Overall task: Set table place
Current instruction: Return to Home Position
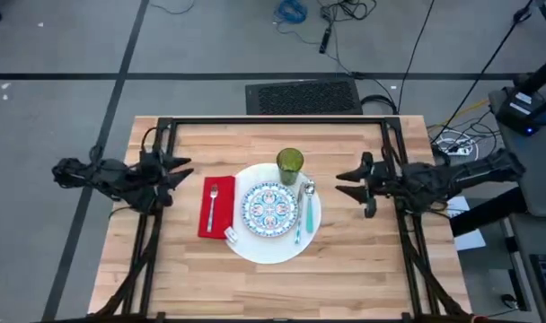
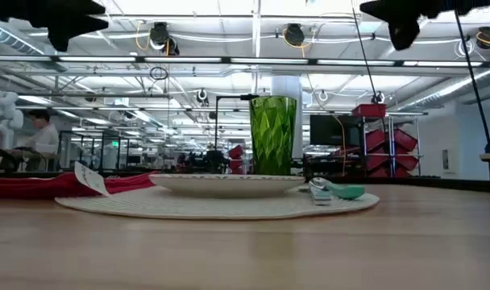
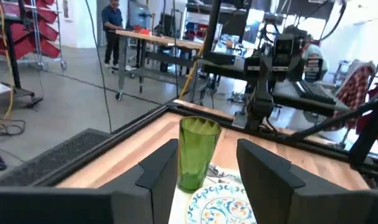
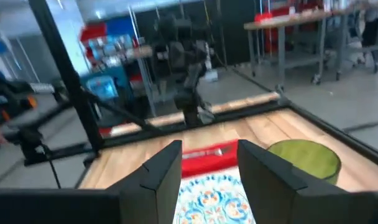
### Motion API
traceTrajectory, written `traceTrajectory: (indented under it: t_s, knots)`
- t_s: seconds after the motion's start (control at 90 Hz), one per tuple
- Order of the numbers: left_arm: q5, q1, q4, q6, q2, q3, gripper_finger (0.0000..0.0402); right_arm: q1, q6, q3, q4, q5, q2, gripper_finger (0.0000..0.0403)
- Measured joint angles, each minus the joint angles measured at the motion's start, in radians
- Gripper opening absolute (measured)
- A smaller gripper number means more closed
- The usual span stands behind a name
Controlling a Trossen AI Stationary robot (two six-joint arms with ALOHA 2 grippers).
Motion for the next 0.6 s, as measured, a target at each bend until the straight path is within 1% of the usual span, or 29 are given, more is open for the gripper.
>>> traceTrajectory:
  t_s: [0.078,0.211,0.289,0.411,0.511,0.6]
  knots:
    - [0.001,0.0,0.003,-0.016,-0.035,-0.036,0.0149,-0.001,-0.004,-0.088,0.08,-0.013,-0.05,0.0141]
    - [0.001,0.0,0.083,-0.016,-0.062,-0.11,0.0149,-0.013,0.046,-0.213,0.168,-0.048,-0.127,0.0141]
    - [0.001,0.0,0.161,-0.016,-0.064,-0.15,0.0149,-0.017,0.055,-0.268,0.212,-0.055,-0.16,0.0141]
    - [0.001,0.0,0.178,-0.016,-0.064,-0.181,0.0149,-0.035,0.041,-0.336,0.283,-0.07,-0.204,0.0141]
    - [-0.017,0.0,0.178,-0.016,-0.064,-0.184,0.0149,-0.056,0.039,-0.378,0.3,-0.075,-0.237,0.0141]
    - [-0.07,0.0,0.177,-0.016,-0.066,-0.184,0.0149,-0.077,0.042,-0.379,0.248,-0.095,-0.267,0.0141]
